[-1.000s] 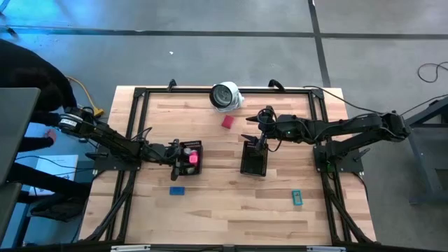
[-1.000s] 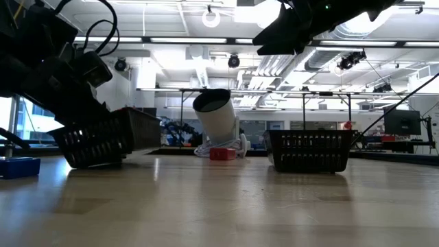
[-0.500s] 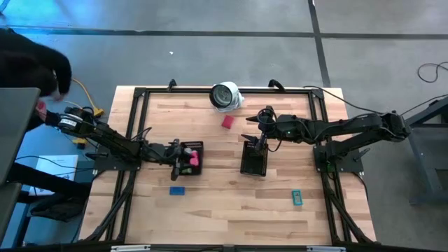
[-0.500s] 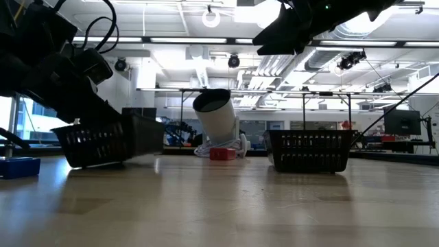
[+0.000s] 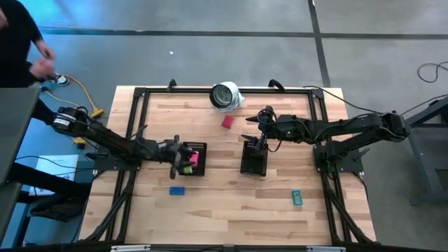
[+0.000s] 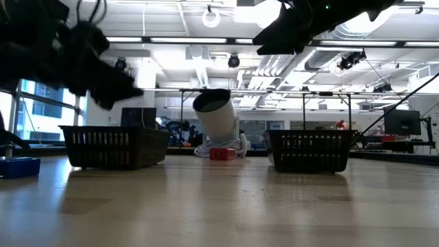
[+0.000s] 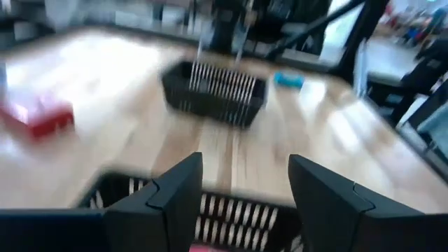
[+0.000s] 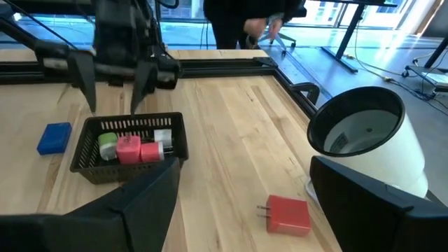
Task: Pick & Place Office items
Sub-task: Put the blue digital clock into the right black bin
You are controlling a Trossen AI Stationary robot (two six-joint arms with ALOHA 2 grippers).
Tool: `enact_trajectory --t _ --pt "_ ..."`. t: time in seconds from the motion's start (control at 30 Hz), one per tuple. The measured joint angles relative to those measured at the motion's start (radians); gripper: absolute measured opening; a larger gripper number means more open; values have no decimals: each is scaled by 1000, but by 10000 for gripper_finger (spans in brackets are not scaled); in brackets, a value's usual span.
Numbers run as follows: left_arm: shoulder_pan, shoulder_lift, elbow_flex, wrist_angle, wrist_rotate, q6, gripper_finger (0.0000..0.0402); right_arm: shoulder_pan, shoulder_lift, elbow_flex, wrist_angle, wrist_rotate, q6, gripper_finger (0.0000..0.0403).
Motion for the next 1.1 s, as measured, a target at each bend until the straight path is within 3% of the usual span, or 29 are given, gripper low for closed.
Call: enact_trajectory --t 0.23,0.37,0.57,0.8,1.1 --pt "0 -168 0 56 -35 177 206 4 -17 0 -17 12 -37 309" --pt "0 -290 0 3 -79 254 207 5 -81 0 -68 82 -55 309" --pt "0 -464 0 -226 -160 268 207 6 -194 0 -159 86 -42 309" --pt "0 -606 5 -383 -166 259 207 4 -221 0 -342 89 28 309" --pt "-102 -688 160 -879 -165 111 207 23 -204 0 -408 86 80 309"
